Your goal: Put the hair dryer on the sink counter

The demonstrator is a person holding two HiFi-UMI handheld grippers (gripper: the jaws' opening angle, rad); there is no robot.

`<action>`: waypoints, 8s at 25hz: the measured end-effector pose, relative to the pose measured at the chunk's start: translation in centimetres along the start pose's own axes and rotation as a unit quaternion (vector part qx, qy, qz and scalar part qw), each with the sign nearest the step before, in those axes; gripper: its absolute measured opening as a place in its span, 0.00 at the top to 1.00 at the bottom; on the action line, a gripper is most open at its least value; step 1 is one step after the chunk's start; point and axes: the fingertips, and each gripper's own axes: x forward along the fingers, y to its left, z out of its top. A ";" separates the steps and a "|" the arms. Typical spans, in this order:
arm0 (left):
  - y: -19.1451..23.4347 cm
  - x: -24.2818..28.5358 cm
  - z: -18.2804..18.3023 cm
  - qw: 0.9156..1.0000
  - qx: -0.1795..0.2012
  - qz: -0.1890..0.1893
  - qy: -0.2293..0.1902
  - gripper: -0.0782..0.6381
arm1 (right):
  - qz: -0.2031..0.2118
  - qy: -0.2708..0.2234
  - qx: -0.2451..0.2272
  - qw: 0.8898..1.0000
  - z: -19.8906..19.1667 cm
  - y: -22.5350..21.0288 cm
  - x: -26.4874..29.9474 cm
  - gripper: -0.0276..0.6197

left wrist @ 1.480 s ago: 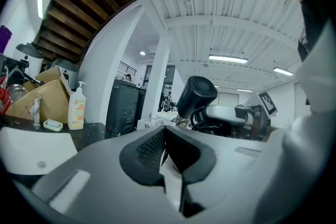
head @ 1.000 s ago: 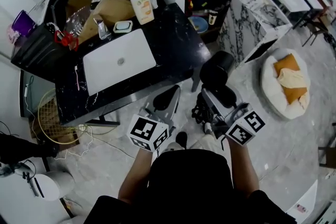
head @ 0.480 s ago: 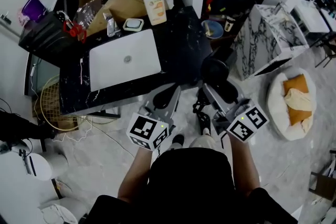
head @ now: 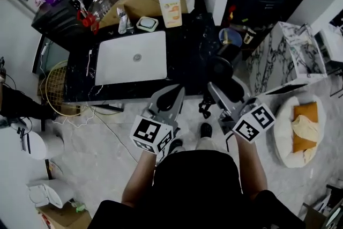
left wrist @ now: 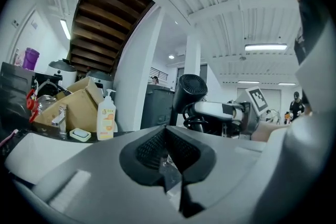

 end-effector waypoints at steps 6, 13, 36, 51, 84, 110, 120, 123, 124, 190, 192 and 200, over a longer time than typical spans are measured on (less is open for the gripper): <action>0.5 0.9 -0.3 0.999 -0.007 0.052 -0.002 0.89 | 0.041 0.027 -0.008 0.999 0.1 -2.0 1.6 0.64; 0.8 1.9 -0.8 0.995 -0.012 0.103 -0.003 0.89 | 0.079 0.066 -0.020 0.994 -1.2 -4.0 3.7 0.64; 0.5 4.5 -2.2 0.984 -0.027 0.177 0.009 0.89 | 0.091 0.197 -0.039 0.975 -7.9 -11.3 8.3 0.64; 2.8 4.9 -4.5 0.986 -0.052 0.156 0.011 0.89 | 0.053 0.285 -0.056 0.955 -13.6 -13.8 12.2 0.64; 8.7 6.9 -8.8 0.990 -0.086 0.102 0.051 0.89 | -0.035 0.443 -0.073 0.893 -22.5 -18.1 17.2 0.64; 8.1 6.8 -10.1 0.987 -0.102 0.105 0.063 0.89 | -0.048 0.456 -0.131 0.879 -23.6 -18.1 18.7 0.63; 8.2 6.4 -10.2 0.987 -0.100 0.111 0.057 0.89 | -0.049 0.455 -0.128 0.880 -23.6 -17.7 18.9 0.63; 8.2 6.3 -10.1 0.987 -0.099 0.112 0.056 0.89 | -0.046 0.454 -0.122 0.881 -23.6 -17.5 19.0 0.63; 8.1 6.3 -10.0 0.987 -0.099 0.112 0.056 0.89 | -0.047 0.453 -0.122 0.882 -23.6 -17.5 19.0 0.63; -7.8 -12.4 -8.0 1.000 -0.018 0.018 0.016 0.89 | -0.075 0.176 -0.122 0.974 -13.7 8.7 -7.8 0.92; -8.4 -13.6 -7.8 1.000 -0.015 0.011 0.012 0.89 | -0.081 0.169 -0.121 0.975 -13.5 10.1 -9.1 0.93; -9.9 -17.7 -7.4 1.000 -0.005 0.001 -0.003 0.89 | -0.092 0.139 -0.123 0.978 -13.0 15.2 -13.0 0.93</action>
